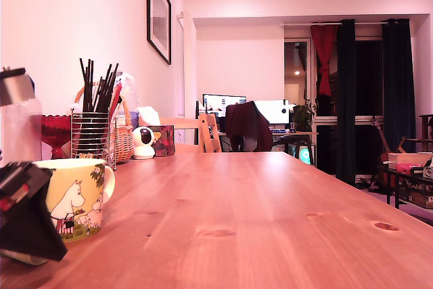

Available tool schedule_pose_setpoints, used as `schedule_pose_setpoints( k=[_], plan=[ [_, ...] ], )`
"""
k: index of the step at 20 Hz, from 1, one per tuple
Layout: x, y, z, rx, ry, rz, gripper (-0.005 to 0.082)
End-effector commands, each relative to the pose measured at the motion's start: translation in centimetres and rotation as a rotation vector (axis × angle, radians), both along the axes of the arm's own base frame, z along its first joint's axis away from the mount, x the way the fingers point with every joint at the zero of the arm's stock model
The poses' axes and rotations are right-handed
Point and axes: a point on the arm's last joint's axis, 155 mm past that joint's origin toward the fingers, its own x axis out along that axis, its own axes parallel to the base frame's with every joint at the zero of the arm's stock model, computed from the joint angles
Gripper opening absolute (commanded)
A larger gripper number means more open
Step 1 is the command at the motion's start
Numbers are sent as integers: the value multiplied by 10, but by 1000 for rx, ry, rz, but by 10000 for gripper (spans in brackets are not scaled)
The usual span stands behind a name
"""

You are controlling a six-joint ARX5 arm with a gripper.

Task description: Pick the coffee capsule and then drop it inside the coffee cup in front of you

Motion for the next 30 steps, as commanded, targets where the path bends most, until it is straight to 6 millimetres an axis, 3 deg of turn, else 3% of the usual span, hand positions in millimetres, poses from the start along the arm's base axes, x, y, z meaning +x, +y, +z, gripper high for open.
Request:
schedule_pose_setpoints(
  k=[1, 9, 11, 13, 15, 30],
  plan=[
    [-7, 3, -8, 12, 17, -7, 709],
    [-6, 5, -8, 28, 4, -16, 686],
    [-6, 5, -8, 31, 7, -19, 539],
    [-6, 5, -8, 32, 6, -21, 281],
    [-6, 5, -8, 34, 4, -24, 179],
    [-12, 4, -9, 28, 27, -31, 180]
  ],
)
